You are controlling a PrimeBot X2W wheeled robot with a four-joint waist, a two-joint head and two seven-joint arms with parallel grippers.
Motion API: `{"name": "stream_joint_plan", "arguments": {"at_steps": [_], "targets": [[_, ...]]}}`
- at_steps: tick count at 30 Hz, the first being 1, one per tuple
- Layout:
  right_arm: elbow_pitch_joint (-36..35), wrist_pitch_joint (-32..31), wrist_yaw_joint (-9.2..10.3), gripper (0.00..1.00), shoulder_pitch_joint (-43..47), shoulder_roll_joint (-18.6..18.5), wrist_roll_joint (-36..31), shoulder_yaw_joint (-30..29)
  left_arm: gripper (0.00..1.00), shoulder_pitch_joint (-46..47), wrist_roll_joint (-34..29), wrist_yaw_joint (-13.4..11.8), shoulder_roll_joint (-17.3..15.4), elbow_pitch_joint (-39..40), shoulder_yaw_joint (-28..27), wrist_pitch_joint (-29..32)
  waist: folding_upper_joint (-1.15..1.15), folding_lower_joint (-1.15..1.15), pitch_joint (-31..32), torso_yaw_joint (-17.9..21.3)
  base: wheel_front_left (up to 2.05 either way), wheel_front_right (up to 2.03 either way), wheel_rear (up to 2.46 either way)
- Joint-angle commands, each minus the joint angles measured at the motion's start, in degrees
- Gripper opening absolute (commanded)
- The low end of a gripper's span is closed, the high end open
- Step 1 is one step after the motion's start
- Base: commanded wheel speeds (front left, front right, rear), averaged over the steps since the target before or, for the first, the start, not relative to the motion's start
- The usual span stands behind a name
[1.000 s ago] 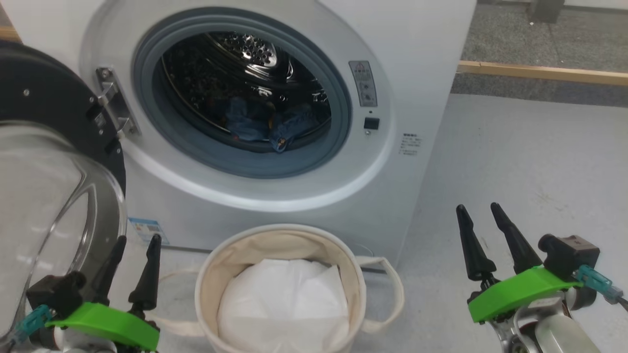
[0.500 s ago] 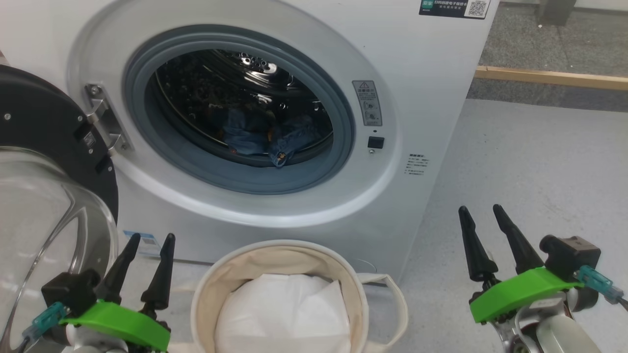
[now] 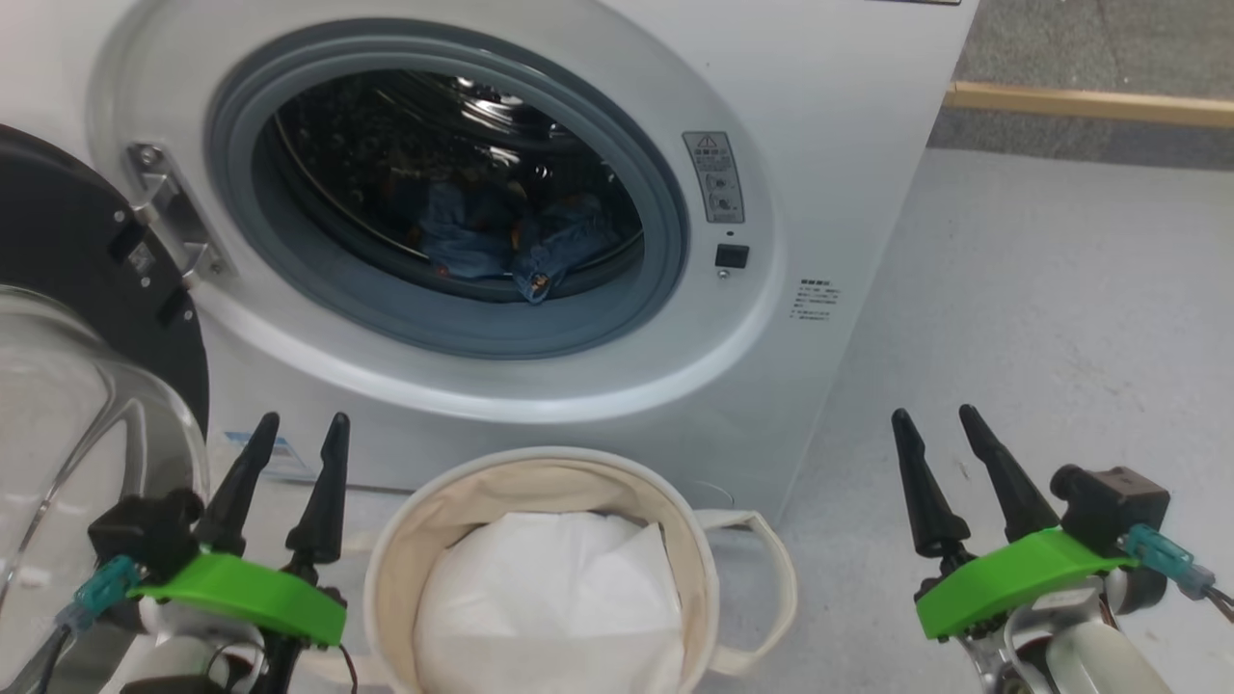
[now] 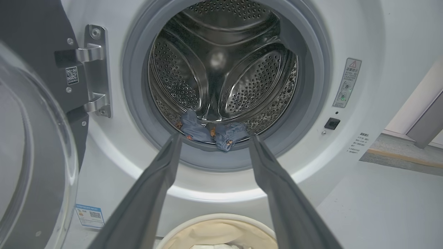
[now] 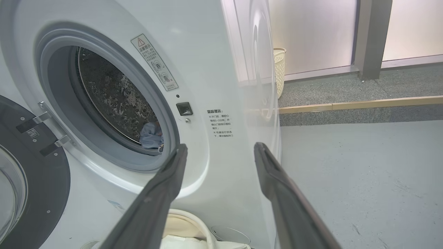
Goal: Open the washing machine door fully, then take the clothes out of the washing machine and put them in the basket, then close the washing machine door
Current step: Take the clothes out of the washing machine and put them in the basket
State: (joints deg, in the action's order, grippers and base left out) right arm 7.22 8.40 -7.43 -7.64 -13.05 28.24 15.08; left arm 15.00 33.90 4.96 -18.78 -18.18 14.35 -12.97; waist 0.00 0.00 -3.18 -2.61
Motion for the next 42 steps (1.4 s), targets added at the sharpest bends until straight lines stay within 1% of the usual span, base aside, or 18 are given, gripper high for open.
{"name": "stream_joint_plan", "arguments": {"at_steps": [1,4,10,18,29,36,42], "targets": [[-1.7,0.7,-0.06,1.00,-1.0,-0.4,-0.6,1.0,1.00,3.4,-0.8,-0.4,-1.3,1.2,-2.2,-0.7,0.00,0.00,-0.6,0.2,0.00,0.00,0.00],[-2.0,1.0,-0.06,1.00,-1.2,-0.3,-0.8,1.7,1.00,4.9,-1.3,-0.7,-0.7,-0.1,-1.7,-0.8,0.00,0.00,-1.6,0.7,0.00,0.00,0.00],[-3.0,1.8,-0.06,1.00,-1.9,-0.4,-1.6,2.7,1.00,9.1,-1.8,-0.3,0.9,-2.9,-0.4,-1.1,0.00,0.00,-4.3,1.2,0.00,0.00,0.00],[-5.2,2.3,-0.06,1.00,-3.0,-0.3,-3.1,3.2,1.00,16.2,-2.3,0.7,2.9,-8.2,0.9,-1.5,0.00,0.00,-8.5,1.5,0.00,0.00,0.00],[-7.2,2.5,-0.06,1.00,-4.7,1.3,-5.7,3.4,1.00,27.4,-2.2,2.0,4.8,-17.2,2.8,-1.8,0.00,0.00,-15.5,1.8,0.00,0.00,0.00],[-6.7,3.1,-0.06,1.00,-5.4,2.5,-6.5,4.2,1.00,31.7,-2.2,2.3,5.4,-21.8,3.2,-2.0,0.00,0.00,-17.4,2.4,0.00,0.00,0.00],[-6.5,3.4,-0.06,1.00,-6.0,2.8,-6.9,4.9,1.00,34.7,-2.2,2.5,6.1,-24.0,3.6,-2.0,0.00,0.00,-18.7,2.8,0.00,0.00,0.00]]}}
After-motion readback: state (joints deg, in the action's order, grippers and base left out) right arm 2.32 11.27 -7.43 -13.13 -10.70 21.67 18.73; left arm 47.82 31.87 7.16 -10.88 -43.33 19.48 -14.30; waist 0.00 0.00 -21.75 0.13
